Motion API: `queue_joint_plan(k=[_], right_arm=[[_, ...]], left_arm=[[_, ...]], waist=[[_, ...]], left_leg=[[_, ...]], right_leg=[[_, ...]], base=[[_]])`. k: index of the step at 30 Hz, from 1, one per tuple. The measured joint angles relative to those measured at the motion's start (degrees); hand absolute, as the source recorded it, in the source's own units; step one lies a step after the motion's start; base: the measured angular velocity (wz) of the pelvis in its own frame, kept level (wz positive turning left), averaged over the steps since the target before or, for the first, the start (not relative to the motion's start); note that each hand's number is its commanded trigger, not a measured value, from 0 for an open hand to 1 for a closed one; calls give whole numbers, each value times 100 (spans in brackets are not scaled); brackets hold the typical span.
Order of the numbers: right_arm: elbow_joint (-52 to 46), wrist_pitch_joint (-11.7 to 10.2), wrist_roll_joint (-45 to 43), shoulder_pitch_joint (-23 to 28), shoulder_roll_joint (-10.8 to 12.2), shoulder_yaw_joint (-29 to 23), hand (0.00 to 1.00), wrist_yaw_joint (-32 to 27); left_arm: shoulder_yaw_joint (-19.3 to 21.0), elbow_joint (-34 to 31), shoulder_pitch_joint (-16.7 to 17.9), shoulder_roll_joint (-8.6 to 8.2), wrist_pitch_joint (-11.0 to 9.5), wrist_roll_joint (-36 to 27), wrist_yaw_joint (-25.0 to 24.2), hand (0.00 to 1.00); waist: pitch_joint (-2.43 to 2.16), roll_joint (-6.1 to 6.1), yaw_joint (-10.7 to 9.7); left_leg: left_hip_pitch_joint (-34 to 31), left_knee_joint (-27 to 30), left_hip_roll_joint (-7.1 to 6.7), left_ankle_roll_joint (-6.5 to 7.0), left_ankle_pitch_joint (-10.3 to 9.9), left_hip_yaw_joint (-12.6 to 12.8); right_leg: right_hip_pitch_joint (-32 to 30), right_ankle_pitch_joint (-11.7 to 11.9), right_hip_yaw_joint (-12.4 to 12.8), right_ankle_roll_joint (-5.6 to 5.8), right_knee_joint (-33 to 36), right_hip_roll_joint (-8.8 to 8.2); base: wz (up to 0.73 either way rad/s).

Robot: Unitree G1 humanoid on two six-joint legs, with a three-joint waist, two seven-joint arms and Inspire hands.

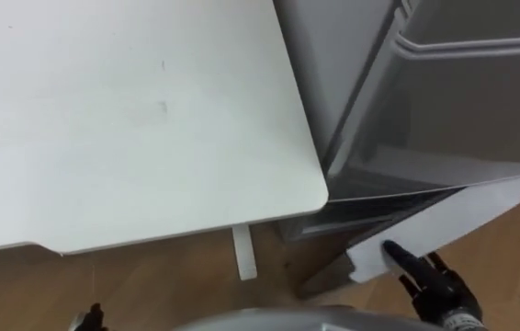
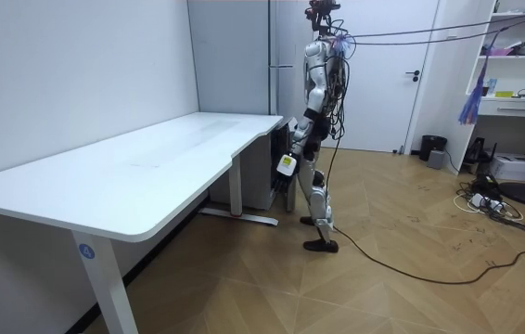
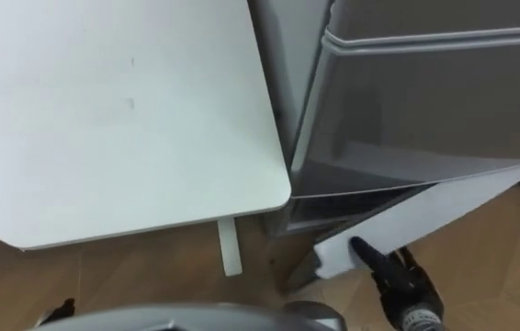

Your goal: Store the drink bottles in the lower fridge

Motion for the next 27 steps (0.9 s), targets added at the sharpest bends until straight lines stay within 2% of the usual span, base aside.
queue_joint_plan(k=[6,12,20,27], right_arm=[[-175,59,128,-52,77,344,0,239],[-556,72,470,-129,73,639,0,448],[-627,78,575,-90,32,717,0,594],[-627,58,502,-94,-91,848,0,598]], left_arm=[[-189,-6,-106,-83,-22,-240,42,0],[-332,-18,-176,-135,-159,-713,77,0],[-426,-25,-165,-138,-211,-904,56,0],[-467,-65,-135,-138,-253,-1116,69,0]], waist=[[11,96,70],[30,195,191],[47,129,272],[48,125,300]], left_leg=[[-13,29,-30,1,0,20],[-50,61,-27,10,6,12],[-105,87,-27,10,6,8],[-113,85,-27,11,6,9]], right_leg=[[-2,-6,-61,29,4,-50],[4,-11,-163,33,-1,-68],[-4,-11,-202,33,-2,-75],[-1,-11,-207,33,-19,-77]], base=[[1],[7],[1],[0]])
